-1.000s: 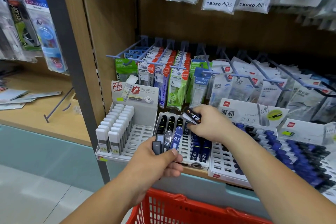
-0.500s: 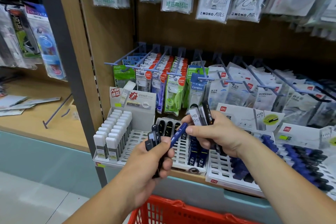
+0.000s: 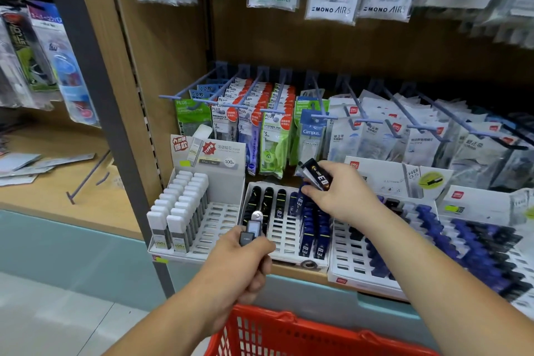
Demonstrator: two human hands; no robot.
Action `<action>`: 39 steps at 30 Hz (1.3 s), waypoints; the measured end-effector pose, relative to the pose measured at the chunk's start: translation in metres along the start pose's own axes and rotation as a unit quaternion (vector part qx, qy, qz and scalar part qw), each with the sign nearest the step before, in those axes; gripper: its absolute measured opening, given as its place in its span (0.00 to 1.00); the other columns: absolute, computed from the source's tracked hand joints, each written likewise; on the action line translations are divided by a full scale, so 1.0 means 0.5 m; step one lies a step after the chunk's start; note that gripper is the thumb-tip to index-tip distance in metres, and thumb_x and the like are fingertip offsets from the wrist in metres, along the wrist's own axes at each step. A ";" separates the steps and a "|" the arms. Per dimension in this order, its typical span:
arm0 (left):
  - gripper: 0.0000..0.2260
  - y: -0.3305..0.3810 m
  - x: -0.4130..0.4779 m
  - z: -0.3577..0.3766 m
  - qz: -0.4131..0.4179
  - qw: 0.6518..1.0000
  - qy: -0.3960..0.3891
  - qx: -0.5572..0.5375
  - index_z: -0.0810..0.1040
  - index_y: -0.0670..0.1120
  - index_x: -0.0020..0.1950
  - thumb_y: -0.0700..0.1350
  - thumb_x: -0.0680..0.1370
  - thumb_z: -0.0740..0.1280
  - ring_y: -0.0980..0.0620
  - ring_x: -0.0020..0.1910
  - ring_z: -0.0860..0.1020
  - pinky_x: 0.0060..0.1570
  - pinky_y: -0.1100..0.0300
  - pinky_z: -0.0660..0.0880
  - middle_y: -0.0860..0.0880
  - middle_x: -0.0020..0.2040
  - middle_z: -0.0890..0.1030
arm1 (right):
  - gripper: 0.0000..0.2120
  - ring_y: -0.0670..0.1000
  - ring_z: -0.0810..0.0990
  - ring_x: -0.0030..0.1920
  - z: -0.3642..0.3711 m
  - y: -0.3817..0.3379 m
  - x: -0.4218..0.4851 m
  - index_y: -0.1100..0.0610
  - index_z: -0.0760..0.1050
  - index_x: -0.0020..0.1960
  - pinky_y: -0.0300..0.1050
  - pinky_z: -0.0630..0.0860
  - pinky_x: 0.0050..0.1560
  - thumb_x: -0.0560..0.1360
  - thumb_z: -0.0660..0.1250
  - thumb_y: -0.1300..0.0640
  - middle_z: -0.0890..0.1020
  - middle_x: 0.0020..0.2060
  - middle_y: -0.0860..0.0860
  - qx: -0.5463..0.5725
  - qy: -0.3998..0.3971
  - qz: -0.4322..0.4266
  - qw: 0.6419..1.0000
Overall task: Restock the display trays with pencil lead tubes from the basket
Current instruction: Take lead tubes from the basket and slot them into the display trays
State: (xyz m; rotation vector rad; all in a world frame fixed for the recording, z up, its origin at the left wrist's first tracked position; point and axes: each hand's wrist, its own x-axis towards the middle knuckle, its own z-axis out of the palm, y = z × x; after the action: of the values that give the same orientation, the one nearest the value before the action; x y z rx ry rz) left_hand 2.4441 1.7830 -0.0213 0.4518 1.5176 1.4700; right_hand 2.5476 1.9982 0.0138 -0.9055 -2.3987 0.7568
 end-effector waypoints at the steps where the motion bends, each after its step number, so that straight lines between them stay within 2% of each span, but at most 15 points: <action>1: 0.11 0.000 0.000 -0.002 -0.003 1.000 -0.007 -0.001 0.69 0.44 0.61 0.40 0.80 0.66 0.51 0.24 0.64 0.25 0.63 0.55 0.42 0.35 0.76 | 0.08 0.48 0.82 0.42 0.006 0.002 -0.001 0.45 0.79 0.48 0.52 0.81 0.50 0.73 0.77 0.50 0.83 0.39 0.43 -0.013 -0.003 -0.003 1.000; 4: 0.07 0.004 -0.004 -0.006 0.001 1.000 -0.016 -0.001 0.70 0.42 0.55 0.43 0.81 0.67 0.50 0.25 0.67 0.25 0.61 0.54 0.40 0.37 0.78 | 0.11 0.48 0.82 0.43 0.021 0.007 -0.004 0.45 0.80 0.53 0.53 0.81 0.51 0.73 0.76 0.48 0.84 0.40 0.42 -0.019 -0.012 -0.005 1.000; 8: 0.10 0.004 -0.010 -0.010 0.032 0.999 -0.018 0.030 0.74 0.42 0.56 0.47 0.82 0.69 0.49 0.28 0.75 0.24 0.62 0.59 0.41 0.39 0.83 | 0.12 0.49 0.83 0.45 0.026 0.004 0.000 0.44 0.79 0.54 0.53 0.81 0.52 0.72 0.76 0.47 0.84 0.42 0.43 -0.040 -0.030 -0.012 0.999; 12: 0.13 0.006 -0.018 -0.012 0.034 0.998 -0.008 0.056 0.78 0.45 0.58 0.53 0.81 0.70 0.47 0.28 0.78 0.23 0.63 0.57 0.41 0.43 0.86 | 0.11 0.50 0.82 0.47 0.018 -0.003 0.004 0.42 0.79 0.56 0.52 0.81 0.52 0.74 0.75 0.49 0.84 0.44 0.43 -0.088 -0.058 -0.013 0.994; 16: 0.09 0.006 -0.014 -0.015 0.037 0.998 -0.008 0.040 0.76 0.42 0.59 0.47 0.83 0.69 0.48 0.29 0.79 0.22 0.64 0.58 0.40 0.46 0.87 | 0.10 0.52 0.81 0.48 0.026 -0.016 0.001 0.42 0.79 0.55 0.50 0.80 0.50 0.75 0.73 0.48 0.83 0.44 0.43 -0.154 -0.053 -0.023 0.986; 19: 0.07 0.003 -0.011 -0.018 0.039 0.999 -0.008 0.035 0.72 0.42 0.61 0.42 0.84 0.65 0.46 0.34 0.82 0.20 0.63 0.58 0.42 0.48 0.87 | 0.06 0.51 0.81 0.46 0.028 -0.019 0.005 0.43 0.80 0.48 0.49 0.80 0.49 0.73 0.73 0.46 0.82 0.41 0.43 -0.163 -0.059 -0.014 0.985; 22: 0.07 0.004 -0.010 -0.017 0.045 0.999 -0.003 0.026 0.71 0.40 0.60 0.41 0.84 0.65 0.46 0.36 0.84 0.20 0.63 0.60 0.41 0.47 0.87 | 0.06 0.50 0.82 0.44 0.020 -0.024 0.012 0.42 0.78 0.43 0.51 0.81 0.49 0.71 0.74 0.44 0.82 0.40 0.44 -0.170 -0.090 0.004 0.981; 25: 0.06 0.005 -0.010 -0.017 0.048 0.999 0.005 0.016 0.73 0.41 0.58 0.41 0.84 0.66 0.47 0.37 0.85 0.20 0.63 0.60 0.39 0.46 0.87 | 0.05 0.49 0.83 0.42 0.012 -0.033 0.002 0.45 0.80 0.44 0.52 0.82 0.48 0.72 0.76 0.48 0.84 0.38 0.45 -0.124 -0.104 0.008 0.987; 27: 0.05 0.004 -0.008 -0.016 0.050 0.999 0.013 0.005 0.75 0.41 0.58 0.41 0.84 0.66 0.48 0.38 0.85 0.20 0.63 0.60 0.39 0.45 0.87 | 0.05 0.51 0.84 0.41 0.006 -0.051 -0.011 0.49 0.82 0.47 0.51 0.82 0.47 0.73 0.77 0.51 0.85 0.39 0.49 -0.030 -0.090 -0.014 0.995; 29: 0.05 0.003 -0.004 -0.014 0.056 0.998 0.023 -0.011 0.76 0.42 0.59 0.41 0.84 0.66 0.48 0.39 0.86 0.21 0.63 0.60 0.40 0.45 0.87 | 0.06 0.53 0.82 0.34 -0.007 -0.079 -0.023 0.52 0.83 0.48 0.47 0.80 0.38 0.73 0.78 0.55 0.85 0.37 0.51 0.100 -0.086 -0.013 0.991; 31: 0.06 0.005 -0.002 -0.012 0.066 0.997 0.031 -0.033 0.76 0.43 0.61 0.41 0.84 0.66 0.48 0.41 0.86 0.20 0.64 0.61 0.40 0.45 0.87 | 0.06 0.50 0.74 0.27 -0.019 -0.100 -0.032 0.55 0.84 0.49 0.43 0.71 0.27 0.73 0.78 0.57 0.82 0.33 0.52 0.186 -0.128 0.006 0.974; 34: 0.07 0.011 -0.004 -0.007 0.086 0.994 0.032 -0.054 0.77 0.43 0.62 0.41 0.84 0.65 0.49 0.41 0.86 0.21 0.64 0.62 0.40 0.46 0.87 | 0.05 0.50 0.72 0.27 -0.020 -0.110 -0.039 0.56 0.84 0.49 0.41 0.67 0.25 0.73 0.78 0.59 0.81 0.33 0.56 0.208 -0.171 0.001 0.963; 39: 0.07 0.016 -0.008 -0.007 0.070 0.994 0.035 -0.075 0.76 0.44 0.62 0.41 0.85 0.64 0.49 0.38 0.85 0.21 0.63 0.62 0.38 0.46 0.87 | 0.05 0.49 0.71 0.26 -0.014 -0.103 -0.043 0.58 0.83 0.49 0.41 0.67 0.25 0.74 0.77 0.61 0.81 0.29 0.51 0.221 -0.137 0.017 0.966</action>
State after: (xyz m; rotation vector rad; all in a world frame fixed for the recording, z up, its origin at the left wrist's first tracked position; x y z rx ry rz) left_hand 2.4405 1.7795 -0.0134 0.4270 1.4415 1.7115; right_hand 2.5431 1.9531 0.0466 -0.6928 -2.2925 1.4392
